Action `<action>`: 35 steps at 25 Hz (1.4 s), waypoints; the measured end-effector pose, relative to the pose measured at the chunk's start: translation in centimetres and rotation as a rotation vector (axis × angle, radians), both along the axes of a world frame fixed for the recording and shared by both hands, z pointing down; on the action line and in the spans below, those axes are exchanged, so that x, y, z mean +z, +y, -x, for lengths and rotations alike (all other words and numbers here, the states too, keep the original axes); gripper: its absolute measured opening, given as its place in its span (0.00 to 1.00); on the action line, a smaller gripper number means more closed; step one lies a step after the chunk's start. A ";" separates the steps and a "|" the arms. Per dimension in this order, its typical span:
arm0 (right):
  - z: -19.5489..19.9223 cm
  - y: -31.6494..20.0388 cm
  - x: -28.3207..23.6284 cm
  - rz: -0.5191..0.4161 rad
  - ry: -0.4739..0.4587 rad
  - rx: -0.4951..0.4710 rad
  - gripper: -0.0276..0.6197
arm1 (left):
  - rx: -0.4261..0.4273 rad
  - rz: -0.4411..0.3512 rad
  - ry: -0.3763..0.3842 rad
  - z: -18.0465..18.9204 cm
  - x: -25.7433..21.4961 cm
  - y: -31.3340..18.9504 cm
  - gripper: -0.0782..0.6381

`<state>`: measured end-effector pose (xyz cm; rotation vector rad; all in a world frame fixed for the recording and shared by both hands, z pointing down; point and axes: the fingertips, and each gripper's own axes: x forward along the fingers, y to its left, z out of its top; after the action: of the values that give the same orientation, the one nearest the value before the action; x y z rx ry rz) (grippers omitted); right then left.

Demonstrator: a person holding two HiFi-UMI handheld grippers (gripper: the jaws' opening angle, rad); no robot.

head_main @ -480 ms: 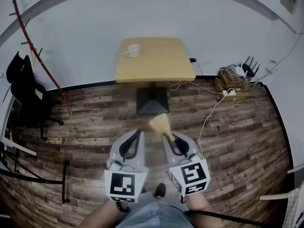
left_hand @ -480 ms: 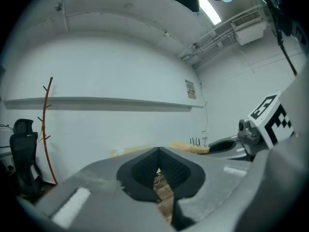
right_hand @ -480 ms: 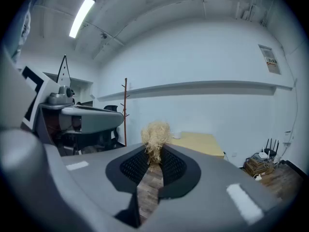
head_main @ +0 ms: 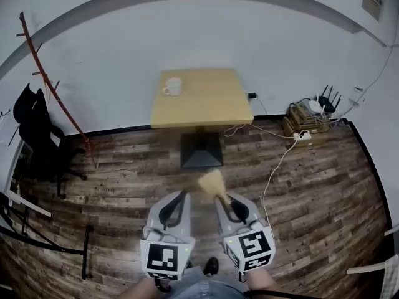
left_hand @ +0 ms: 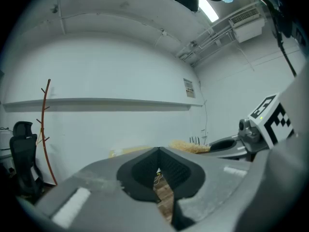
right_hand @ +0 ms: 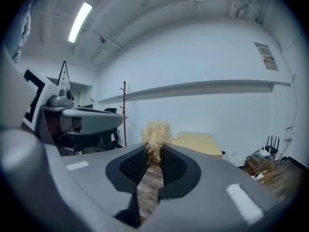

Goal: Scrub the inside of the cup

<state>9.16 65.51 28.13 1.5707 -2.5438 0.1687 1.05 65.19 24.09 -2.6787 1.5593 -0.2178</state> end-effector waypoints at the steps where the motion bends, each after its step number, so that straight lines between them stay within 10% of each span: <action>1: -0.4 0.1 0.2 0.009 -0.012 -0.006 0.13 | -0.001 -0.004 -0.012 -0.2 0.2 0.0 0.14; 16: -1.4 -2.0 2.5 0.070 -0.079 -0.043 0.13 | -0.054 0.076 0.009 -0.3 2.2 -1.8 0.14; 35: 4.1 -21.5 -0.5 0.037 -0.059 -0.072 0.13 | -0.022 -0.005 0.056 4.8 0.3 -21.1 0.14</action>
<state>5.07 44.05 27.65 1.4801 -2.6210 0.2556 -3.75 44.12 24.35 -2.6883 1.6029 -0.1403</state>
